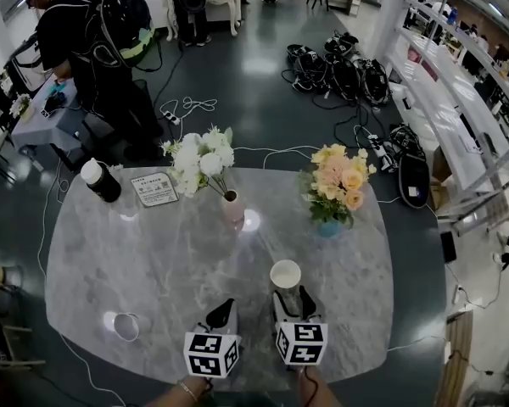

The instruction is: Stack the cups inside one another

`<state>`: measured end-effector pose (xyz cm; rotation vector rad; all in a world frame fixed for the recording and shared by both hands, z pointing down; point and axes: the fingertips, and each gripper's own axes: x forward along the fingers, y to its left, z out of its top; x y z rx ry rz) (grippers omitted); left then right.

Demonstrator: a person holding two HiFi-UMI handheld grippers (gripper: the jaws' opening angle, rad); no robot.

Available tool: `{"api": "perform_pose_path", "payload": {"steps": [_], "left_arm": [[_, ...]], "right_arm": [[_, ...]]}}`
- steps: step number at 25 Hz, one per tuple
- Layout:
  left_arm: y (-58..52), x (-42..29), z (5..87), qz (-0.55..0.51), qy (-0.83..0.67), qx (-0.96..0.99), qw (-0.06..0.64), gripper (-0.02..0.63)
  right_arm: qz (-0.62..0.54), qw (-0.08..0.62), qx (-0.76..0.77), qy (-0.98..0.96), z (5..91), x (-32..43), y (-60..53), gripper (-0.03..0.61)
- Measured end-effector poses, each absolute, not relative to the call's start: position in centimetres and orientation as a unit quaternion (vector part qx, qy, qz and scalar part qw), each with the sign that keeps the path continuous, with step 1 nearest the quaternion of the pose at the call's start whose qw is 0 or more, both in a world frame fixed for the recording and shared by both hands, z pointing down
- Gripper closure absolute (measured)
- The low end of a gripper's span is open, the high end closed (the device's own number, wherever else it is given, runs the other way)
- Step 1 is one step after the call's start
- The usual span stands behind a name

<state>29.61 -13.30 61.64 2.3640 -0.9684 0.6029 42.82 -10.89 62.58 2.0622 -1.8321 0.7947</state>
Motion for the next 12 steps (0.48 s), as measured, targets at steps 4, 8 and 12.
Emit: {"api": "perform_pose_path", "payload": {"steps": [4,8,12], "left_arm": [[-13.7,29.5,62.2,0.226,-0.359,0.868,0.26,0.618],[-13.9,29.3,62.8,0.233,-0.363,0.863,0.264,0.618],[-14.3,29.3,63.2,0.236,-0.367,0.86,0.264,0.618]], "right_arm": [[0.272,0.145,0.708,-0.635,63.3,43.1,-11.7,0.348],[0.266,0.163,0.699,-0.644,63.9,43.2,-12.4,0.342],[0.259,0.169,0.692,-0.652,64.2,43.4,-13.2,0.334]]}}
